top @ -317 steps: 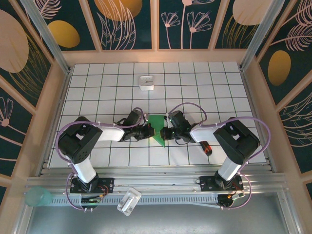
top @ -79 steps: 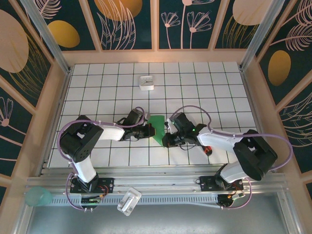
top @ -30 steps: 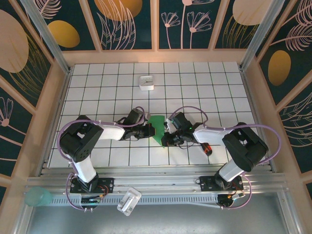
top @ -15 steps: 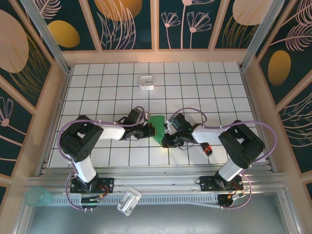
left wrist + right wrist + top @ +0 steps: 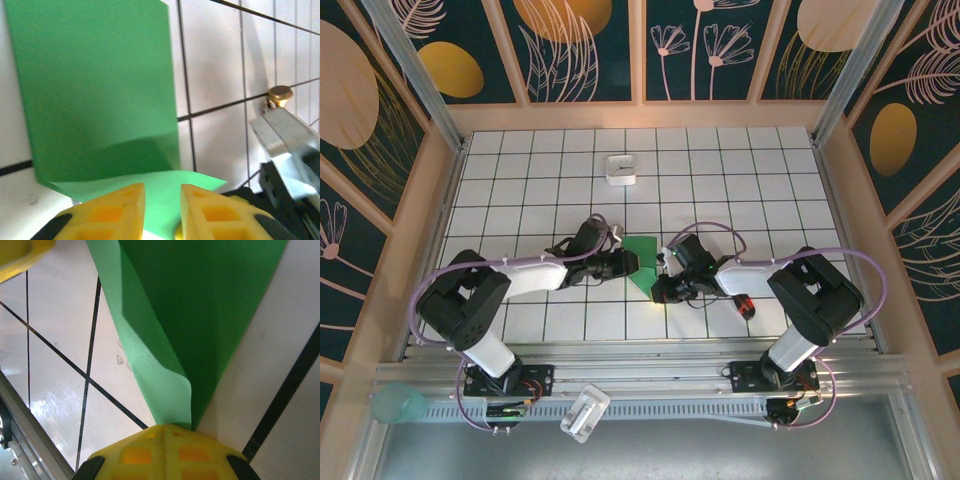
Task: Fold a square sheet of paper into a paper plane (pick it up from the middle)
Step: Third fold the triangle at the center of the table.
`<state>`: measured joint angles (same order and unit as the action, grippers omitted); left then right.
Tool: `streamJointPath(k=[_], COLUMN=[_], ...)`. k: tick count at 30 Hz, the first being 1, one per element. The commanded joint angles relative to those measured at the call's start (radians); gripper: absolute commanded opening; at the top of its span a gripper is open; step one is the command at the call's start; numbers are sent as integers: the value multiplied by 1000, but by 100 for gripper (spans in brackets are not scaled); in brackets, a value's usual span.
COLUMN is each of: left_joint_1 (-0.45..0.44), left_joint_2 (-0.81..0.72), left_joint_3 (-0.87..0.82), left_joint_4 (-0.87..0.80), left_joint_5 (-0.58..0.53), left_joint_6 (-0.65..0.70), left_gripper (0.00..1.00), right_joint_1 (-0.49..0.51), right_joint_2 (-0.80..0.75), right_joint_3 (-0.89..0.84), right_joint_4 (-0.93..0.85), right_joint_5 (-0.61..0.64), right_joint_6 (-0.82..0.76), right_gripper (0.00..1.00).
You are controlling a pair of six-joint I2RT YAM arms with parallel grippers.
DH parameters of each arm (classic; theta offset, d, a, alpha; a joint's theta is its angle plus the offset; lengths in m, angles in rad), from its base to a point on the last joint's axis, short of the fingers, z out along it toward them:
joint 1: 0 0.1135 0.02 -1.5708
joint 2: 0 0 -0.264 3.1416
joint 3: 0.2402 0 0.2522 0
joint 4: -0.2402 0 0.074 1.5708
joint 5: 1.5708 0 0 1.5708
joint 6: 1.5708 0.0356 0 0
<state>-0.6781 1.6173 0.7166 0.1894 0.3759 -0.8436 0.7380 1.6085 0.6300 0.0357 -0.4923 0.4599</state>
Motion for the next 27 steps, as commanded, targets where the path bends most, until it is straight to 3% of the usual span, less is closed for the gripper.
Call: streamJointPath(k=[1,7,27], left_joint_1=[-41,-87,-98], left_joint_2=[-14,36,154], left_joint_3=[-32,-50,-48], left_joint_4=[36,119,158], left_joint_5=[27,83,84], left_joint_6=[-80,-157,-228], left_gripper=[17,0,0], right_joint_1=[-2,-3,-6], right_joint_2=[34,28,38], right_joint_3=[-48,-53,-30], right_joint_4=[-80,-86,-128], right_joint_5=[61,70,81], right_joint_6=[5,8,-1], right_gripper=[0,0,0])
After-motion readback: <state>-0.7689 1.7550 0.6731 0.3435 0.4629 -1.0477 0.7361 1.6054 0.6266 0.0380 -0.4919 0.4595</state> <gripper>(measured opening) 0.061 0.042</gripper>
